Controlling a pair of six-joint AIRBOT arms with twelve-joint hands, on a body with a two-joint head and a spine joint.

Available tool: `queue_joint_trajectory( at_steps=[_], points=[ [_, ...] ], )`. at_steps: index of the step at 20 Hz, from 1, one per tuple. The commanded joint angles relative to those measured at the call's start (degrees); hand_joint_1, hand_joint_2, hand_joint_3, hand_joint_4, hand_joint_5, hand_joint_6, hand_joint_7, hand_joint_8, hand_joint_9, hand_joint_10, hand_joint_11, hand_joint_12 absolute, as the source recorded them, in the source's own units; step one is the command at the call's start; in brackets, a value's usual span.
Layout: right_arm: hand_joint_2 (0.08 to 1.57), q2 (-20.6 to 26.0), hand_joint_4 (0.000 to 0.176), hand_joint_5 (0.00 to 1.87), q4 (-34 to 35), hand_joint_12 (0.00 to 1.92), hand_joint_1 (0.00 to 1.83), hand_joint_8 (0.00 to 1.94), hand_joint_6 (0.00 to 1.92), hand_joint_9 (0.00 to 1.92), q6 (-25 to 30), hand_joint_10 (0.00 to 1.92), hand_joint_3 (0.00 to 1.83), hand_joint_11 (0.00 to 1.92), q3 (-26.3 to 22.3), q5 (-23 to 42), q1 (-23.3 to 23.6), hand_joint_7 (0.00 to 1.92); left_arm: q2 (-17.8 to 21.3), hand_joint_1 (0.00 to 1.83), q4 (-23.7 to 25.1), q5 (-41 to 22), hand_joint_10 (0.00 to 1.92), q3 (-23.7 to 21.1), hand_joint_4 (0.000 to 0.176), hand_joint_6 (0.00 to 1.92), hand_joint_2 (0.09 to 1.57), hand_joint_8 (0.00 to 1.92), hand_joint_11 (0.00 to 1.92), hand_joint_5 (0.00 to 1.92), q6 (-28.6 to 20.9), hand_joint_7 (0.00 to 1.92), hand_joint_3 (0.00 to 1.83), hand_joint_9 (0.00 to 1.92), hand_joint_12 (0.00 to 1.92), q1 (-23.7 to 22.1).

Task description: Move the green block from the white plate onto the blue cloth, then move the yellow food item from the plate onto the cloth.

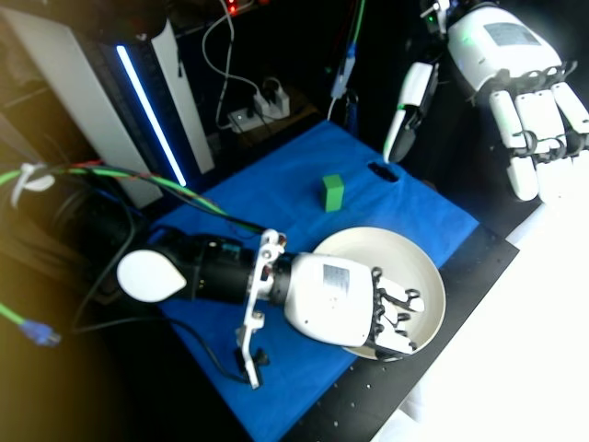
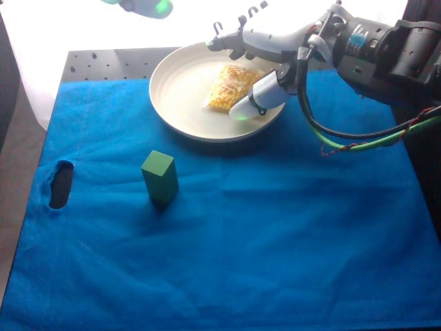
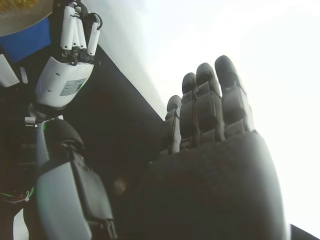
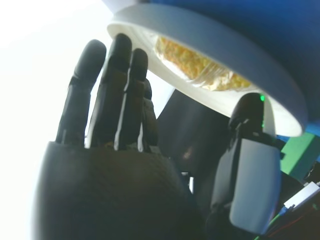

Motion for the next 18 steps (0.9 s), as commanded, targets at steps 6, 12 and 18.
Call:
queue_joint_trajectory(
  at_steps=[6,12,18],
  points=[
    [0.93,-0.54,0.000,0.71,1.44,1.57,0.96,0.01,0.01,1.02,-0.08,0.53,0.00,0.68,0.93,3.03,0.96,1.04,0.03,0.55,-0.31,-5.53,0.00,-0.29,0.106,0.00,0.89,0.00,0.00,0.05,0.06,0.23,0.00,0.23,0.53,-0.87],
    [1.09,-0.70,0.000,0.96,1.45,1.65,1.28,0.92,0.57,0.89,-0.08,1.06,0.00,0.66,1.35,2.69,0.97,1.11,0.01,0.59,-0.39,-5.67,0.01,-0.35,0.106,0.00,0.88,0.00,0.00,0.07,0.05,0.25,0.00,0.25,0.58,-0.76],
    [1.15,0.08,0.000,0.95,1.99,1.92,1.23,1.40,0.78,0.66,-0.08,1.61,0.00,0.60,2.14,14.07,1.00,0.87,-0.02,0.58,-1.84,-5.48,0.00,0.63,0.105,0.00,0.87,0.00,0.00,0.05,0.02,0.23,0.00,0.25,0.56,1.14]
  ],
)
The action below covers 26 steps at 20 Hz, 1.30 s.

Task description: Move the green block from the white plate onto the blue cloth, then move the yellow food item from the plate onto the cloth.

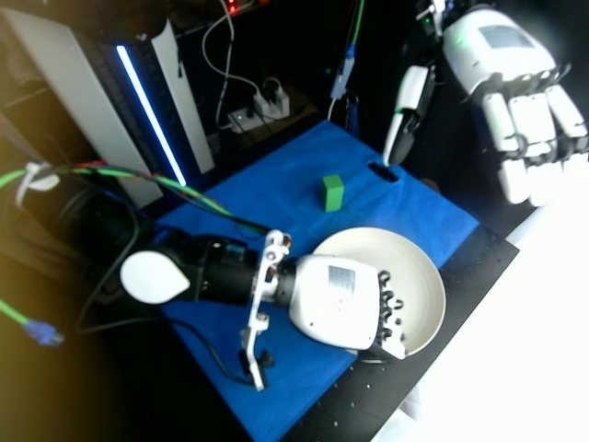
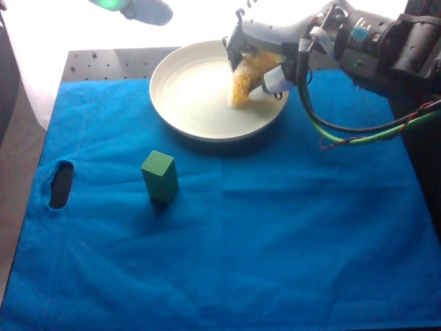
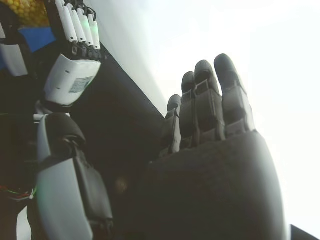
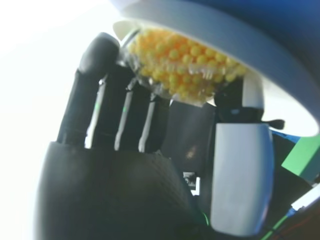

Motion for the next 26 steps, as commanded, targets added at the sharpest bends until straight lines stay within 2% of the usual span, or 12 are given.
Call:
queue_joint_trajectory(
  at_steps=[1,3,4,7,13,16,17,19,21,22,24,26],
  points=[
    [1.12,0.44,0.000,0.98,2.22,1.69,1.15,0.73,0.92,0.53,-0.21,1.03,0.01,0.25,-0.11,8.39,0.60,0.76,-0.02,0.58,-0.70,-4.97,0.00,0.45,0.106,0.00,0.88,0.00,0.00,0.05,0.02,0.23,0.00,0.25,0.56,-0.11],
    [1.10,1.70,0.000,1.00,3.18,1.55,1.14,0.17,0.93,0.68,-0.21,0.59,0.00,0.22,-1.99,11.14,0.63,0.92,-0.02,0.62,-0.95,-4.62,0.00,0.76,0.107,0.00,0.88,0.00,0.00,0.06,0.01,0.22,0.00,0.23,0.53,0.18],
    [1.10,2.75,0.000,1.07,3.48,1.56,1.22,0.92,0.73,0.80,-0.21,0.66,0.00,0.40,-3.42,12.63,0.67,0.97,-0.02,0.64,-1.12,-4.49,0.00,0.89,0.104,0.00,0.88,0.00,0.00,0.07,0.00,0.22,0.00,0.22,0.55,0.34],
    [1.11,5.31,0.000,1.07,3.54,1.64,1.24,1.19,0.66,0.78,-0.21,0.98,0.00,0.51,-7.14,16.31,0.91,0.95,0.02,0.65,-3.24,-5.13,0.00,1.39,0.107,0.01,0.85,0.00,0.00,0.10,0.00,0.23,0.00,0.22,0.58,1.86],
    [1.13,14.41,0.000,0.95,1.48,1.36,1.13,0.15,1.02,0.69,-0.21,0.62,0.00,0.43,-18.73,23.78,0.90,0.91,0.12,0.63,-4.63,-5.12,0.01,1.81,0.130,0.00,0.83,0.01,0.00,0.12,-0.03,0.27,0.00,0.26,0.63,3.34],
    [1.02,19.28,0.000,0.92,-1.59,1.51,1.07,0.13,0.41,0.72,-0.21,0.66,0.00,0.36,-24.47,26.13,0.90,1.01,0.17,0.66,-4.94,-5.12,0.00,1.87,0.105,0.00,0.84,0.00,0.00,0.12,-0.03,0.26,0.00,0.25,0.58,3.77],
    [1.08,20.53,0.000,1.05,-2.63,1.89,1.12,0.76,0.84,0.70,-0.21,1.40,0.00,0.46,-25.96,26.52,0.90,0.97,0.19,0.70,-5.07,-5.13,0.00,1.91,0.101,0.00,0.83,0.00,0.00,0.13,-0.03,0.27,0.00,0.26,0.58,3.81],
    [1.09,23.07,0.000,1.01,-4.28,1.79,1.09,0.81,0.92,0.56,-0.21,1.34,0.00,0.37,-28.81,27.96,0.88,0.84,0.27,0.68,-5.29,-5.12,0.00,2.07,0.100,0.00,0.83,0.00,0.00,0.13,-0.04,0.27,0.00,0.27,0.61,3.88],
    [1.01,24.90,0.000,0.94,-6.45,1.90,1.06,1.08,0.16,0.75,-0.21,1.52,0.00,0.65,-31.60,29.00,0.60,0.87,0.59,0.67,-5.99,-5.44,0.00,2.12,0.114,0.00,0.83,0.00,0.00,0.13,-0.04,0.27,0.00,0.26,0.65,3.88],
    [1.10,25.81,0.000,0.99,-8.00,1.69,1.10,1.04,0.92,0.77,-0.21,1.33,0.00,0.60,-33.29,29.34,0.21,0.86,0.77,0.68,-6.29,-5.52,0.00,2.12,0.115,0.00,0.82,0.00,0.00,0.13,-0.04,0.26,0.00,0.26,0.67,3.87],
    [1.12,26.35,0.000,0.97,-9.11,1.67,1.08,0.98,0.99,0.87,-0.21,1.27,0.00,0.67,-34.58,29.57,-0.63,0.96,0.82,0.67,-6.30,-5.58,0.00,2.12,0.112,0.00,0.82,0.00,0.00,0.13,-0.04,0.26,0.00,0.26,0.66,3.86],
    [1.13,26.19,0.087,0.94,-9.71,1.58,1.03,0.70,1.04,0.87,-0.21,1.08,0.00,0.61,-35.18,29.66,-1.91,1.01,0.82,0.67,-6.34,-5.62,0.00,2.11,0.104,0.00,0.81,0.00,0.00,0.13,-0.04,0.27,0.00,0.26,0.68,3.86]
  ],
)
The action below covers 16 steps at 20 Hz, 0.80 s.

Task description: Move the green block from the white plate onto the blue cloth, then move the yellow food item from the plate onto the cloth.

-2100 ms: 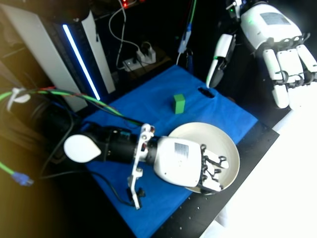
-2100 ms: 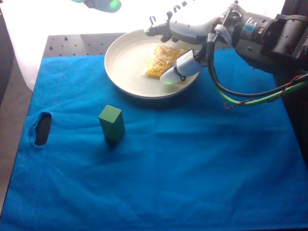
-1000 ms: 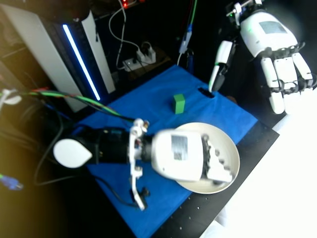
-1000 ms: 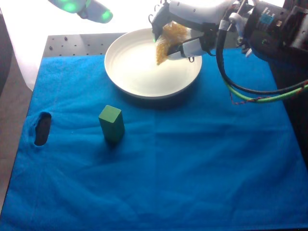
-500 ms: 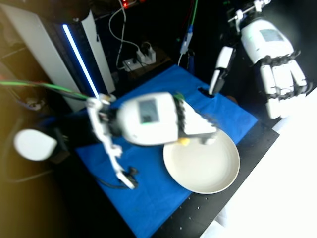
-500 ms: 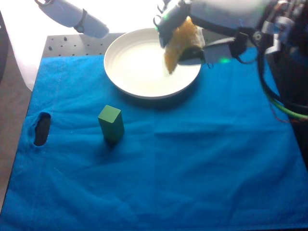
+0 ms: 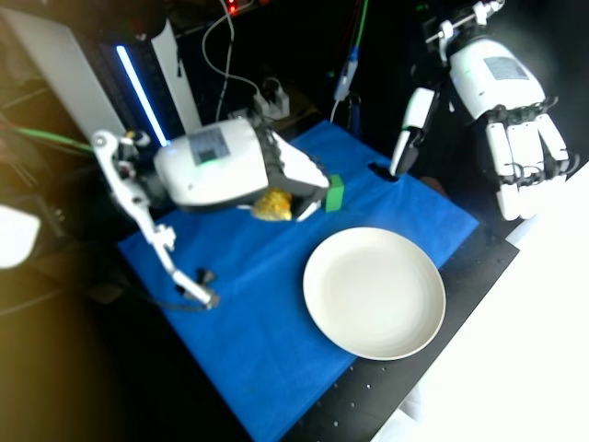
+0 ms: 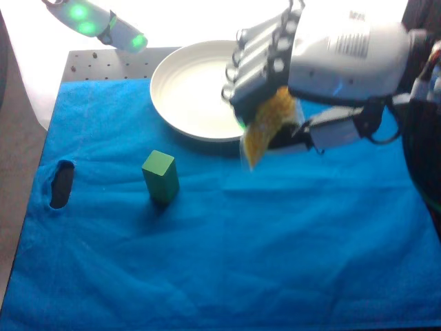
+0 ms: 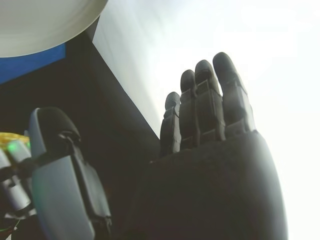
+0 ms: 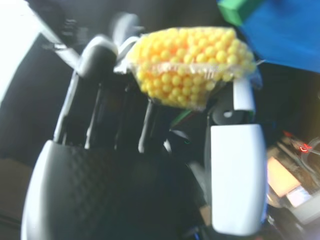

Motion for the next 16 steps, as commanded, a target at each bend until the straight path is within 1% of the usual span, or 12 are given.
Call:
queue_joint_trajectory(
  at_steps=[1,2,3,4,5,6,9,11,12,13,15,16],
  points=[
    [1.12,-0.10,0.023,0.95,3.83,1.59,1.06,0.58,1.02,0.86,-0.21,1.03,0.00,0.58,-0.20,5.24,0.39,1.05,0.15,0.67,-0.59,-5.78,0.00,0.22,0.108,0.00,0.81,0.00,0.00,0.14,-0.04,0.27,0.00,0.26,0.68,-0.60],
    [1.12,-0.33,0.000,0.97,3.66,1.48,1.08,0.48,0.99,0.86,-0.21,0.90,0.00,0.52,-0.21,5.23,-0.13,1.08,0.14,0.67,-0.60,-5.78,0.00,0.20,0.111,0.00,0.82,0.00,0.00,0.13,-0.04,0.26,0.00,0.25,0.63,-0.60],
    [1.11,-0.59,0.000,0.95,3.65,1.45,1.22,0.88,1.00,0.87,-0.21,0.84,0.01,0.49,-0.14,5.21,-0.73,1.01,0.12,0.67,-0.60,-5.78,0.00,0.19,0.119,0.00,0.83,0.00,0.00,0.13,-0.04,0.26,0.00,0.25,0.60,-0.59],
    [1.11,-0.74,0.000,0.96,3.65,1.49,1.12,0.71,0.99,0.83,-0.21,0.85,0.00,0.43,0.02,5.16,-1.15,0.98,0.11,0.66,-0.64,-5.78,0.00,0.15,0.115,0.00,0.83,0.00,0.00,0.13,-0.04,0.26,0.00,0.24,0.58,-0.59],
    [1.06,-0.90,0.000,0.85,3.67,1.49,1.03,0.58,0.40,0.79,-0.21,0.86,0.00,0.41,0.19,5.06,-1.50,0.95,0.11,0.66,-0.69,-5.78,0.00,0.15,0.113,0.00,0.83,0.00,0.00,0.12,-0.04,0.26,0.00,0.25,0.58,-0.59],
    [1.04,-1.08,0.000,0.87,3.67,1.49,1.00,0.49,0.14,0.74,-0.21,0.84,0.00,0.35,0.26,4.96,-1.72,0.95,0.12,0.66,-0.69,-5.76,0.00,0.14,0.116,0.00,0.83,0.00,0.00,0.12,-0.04,0.25,0.00,0.24,0.59,-0.58],
    [1.00,-1.29,0.000,0.67,3.67,1.10,0.87,0.05,0.00,0.71,-0.21,0.27,0.00,0.25,0.59,4.25,-2.01,0.82,0.12,0.66,-0.74,-5.76,0.00,0.08,0.123,0.00,0.82,0.00,0.00,0.12,-0.04,0.26,0.00,0.25,0.61,-0.45],
    [0.85,-1.27,0.000,0.41,3.68,1.13,0.76,0.00,0.00,0.57,-0.21,0.07,0.00,0.11,0.72,3.95,-2.04,0.57,0.12,0.67,-0.76,-5.82,0.00,0.04,0.117,0.00,0.83,0.00,0.00,0.12,-0.04,0.25,0.00,0.25,0.60,-0.23],
    [0.80,-1.26,0.008,0.34,3.70,1.18,0.75,0.00,0.00,0.53,-0.21,0.03,0.00,0.03,0.80,3.93,-2.08,0.50,0.12,0.67,-0.84,-5.89,0.00,0.03,0.121,0.00,0.84,0.00,0.00,0.12,-0.04,0.25,0.00,0.24,0.60,-0.17],
    [0.74,-1.20,0.060,0.26,3.94,1.13,0.73,0.00,0.00,0.46,-0.21,0.01,0.00,0.00,0.81,3.93,-2.16,0.41,0.13,0.66,-1.02,-6.00,0.00,0.03,0.117,0.00,0.84,0.00,0.00,0.12,-0.04,0.25,0.01,0.25,0.60,-0.09],
    [0.68,-1.00,0.093,0.13,5.34,0.93,0.71,0.00,0.00,0.33,-0.21,0.00,0.00,0.00,0.94,3.95,-2.30,0.27,0.24,0.66,-1.47,-6.31,0.00,0.02,0.117,0.00,0.85,0.00,0.00,0.11,-0.04,0.25,0.01,0.25,0.60,0.18],
    [0.65,-0.82,0.125,0.08,6.33,0.83,0.68,0.00,0.00,0.30,-0.21,0.00,0.00,0.00,1.13,3.97,-2.32,0.23,0.32,0.65,-1.57,-6.44,0.00,-0.02,0.115,0.00,0.85,0.00,0.00,0.10,-0.04,0.24,0.01,0.24,0.60,0.30]
  ],
)
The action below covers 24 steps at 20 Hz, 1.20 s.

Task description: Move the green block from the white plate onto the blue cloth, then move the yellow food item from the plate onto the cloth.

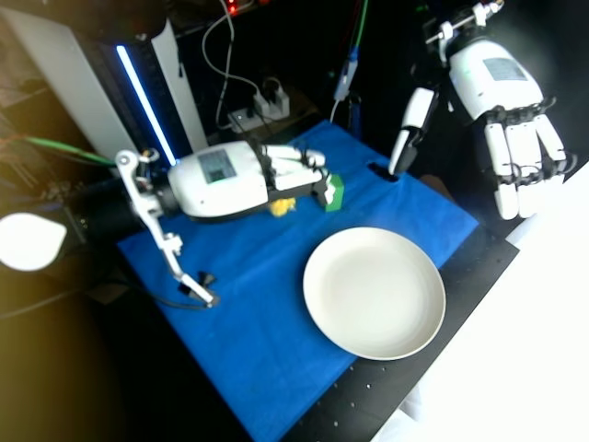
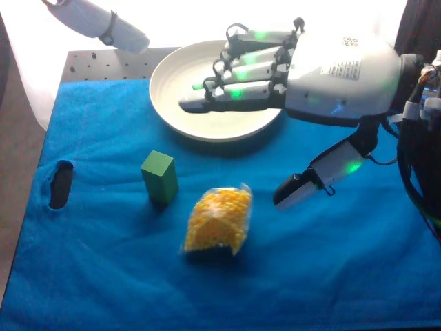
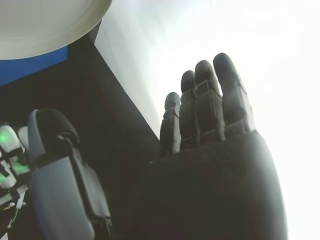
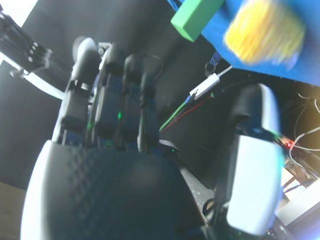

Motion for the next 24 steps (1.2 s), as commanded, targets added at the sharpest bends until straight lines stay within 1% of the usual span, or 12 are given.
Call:
queue_joint_trajectory(
  at_steps=[1,3,4,6,8,9,10,12,18,22,23,24],
  points=[
    [0.65,0.49,0.113,0.06,4.75,0.79,0.68,0.00,0.00,0.29,-0.17,0.00,0.00,0.00,0.42,5.10,0.44,0.22,0.35,0.65,-0.78,-6.08,0.00,-0.04,0.117,0.00,0.85,0.00,0.00,0.10,-0.04,0.24,0.00,0.25,0.61,-0.31],
    [0.64,1.12,0.107,0.04,8.28,0.68,0.70,0.00,0.00,0.22,-0.17,0.00,0.00,0.00,0.67,5.13,0.45,0.18,0.37,0.63,-1.06,-6.79,0.00,-0.19,0.107,0.00,0.84,0.00,0.00,0.11,-0.04,0.25,0.00,0.26,0.66,-0.25],
    [0.65,1.28,0.139,0.01,10.71,0.54,0.74,0.00,0.00,0.10,-0.17,0.00,0.00,0.00,0.91,5.14,0.45,0.09,0.49,0.63,-1.19,-7.38,0.00,-0.36,0.105,0.00,0.83,0.00,0.00,0.11,-0.04,0.25,0.00,0.26,0.65,-0.24],
    [0.69,1.54,0.122,0.00,15.26,0.58,0.78,0.00,0.00,0.13,-0.17,0.01,0.00,0.00,1.82,5.24,0.46,0.09,1.32,0.65,-1.75,-9.00,0.00,-1.25,0.118,0.00,0.85,0.00,0.00,0.11,-0.04,0.23,0.00,0.25,0.70,-0.15],
    [0.63,1.83,0.147,0.00,19.91,0.64,0.74,0.01,0.00,0.16,-0.17,0.01,0.00,0.00,2.88,6.02,0.46,0.16,2.18,0.57,-2.36,-10.72,0.00,-2.23,0.125,0.00,0.83,0.00,0.00,0.07,-0.04,0.24,0.00,0.26,0.73,0.15],
    [0.64,2.10,0.136,0.00,22.56,0.62,0.74,0.00,0.00,0.17,-0.17,0.01,0.00,0.00,3.46,6.92,0.46,0.17,2.69,0.55,-3.14,-12.23,0.00,-2.75,0.116,0.00,0.84,0.00,0.00,0.05,-0.06,0.22,0.00,0.25,0.72,0.67],
    [0.65,2.37,0.144,0.00,25.81,0.62,0.77,0.00,0.00,0.15,-0.17,0.00,0.00,0.00,4.34,9.30,0.46,0.14,3.53,0.55,-4.21,-14.13,0.00,-3.53,0.139,0.00,0.81,0.00,0.00,0.06,-0.07,0.22,0.00,0.24,0.65,1.27],
    [0.64,2.44,0.173,0.00,30.42,0.48,0.76,0.01,0.00,0.12,-0.17,0.00,0.00,0.00,4.45,12.25,0.18,0.11,5.30,0.55,-6.07,-17.89,0.00,-5.47,0.136,0.00,0.80,0.00,0.00,0.06,-0.07,0.19,0.00,0.22,0.59,1.76],
    [0.64,3.82,0.176,0.00,37.49,0.32,0.72,0.00,0.00,0.14,-0.17,0.00,0.00,0.00,3.30,19.07,-0.08,0.14,10.87,0.52,-13.15,-35.50,0.00,-12.24,0.175,0.01,0.80,0.00,0.00,0.04,0.03,0.19,0.00,0.23,0.60,6.97],
    [0.73,6.92,0.176,0.00,43.77,0.34,0.61,0.00,0.00,0.15,-0.17,0.00,0.00,0.00,-1.46,27.53,-0.98,0.15,12.52,0.44,-14.96,-40.73,0.01,-15.62,0.129,0.00,0.89,0.00,0.06,0.00,3.39,0.14,0.02,0.22,0.53,7.67],
    [0.73,7.87,0.176,0.01,45.13,0.35,0.59,0.00,0.00,0.15,-0.17,0.00,0.00,0.00,-2.89,30.34,-1.62,0.15,12.58,0.43,-15.42,-42.18,0.01,-15.89,0.136,0.00,0.89,0.00,0.06,0.00,3.45,0.14,0.01,0.22,0.53,8.06],
    [0.72,8.57,0.176,0.00,46.07,0.36,0.56,0.00,0.00,0.15,-0.17,0.00,0.00,0.00,-3.92,32.75,-1.95,0.14,13.03,0.44,-16.36,-44.05,0.01,-16.48,0.168,0.01,0.87,0.00,0.03,0.02,3.45,0.14,0.00,0.21,0.51,8.91]
  ],
)
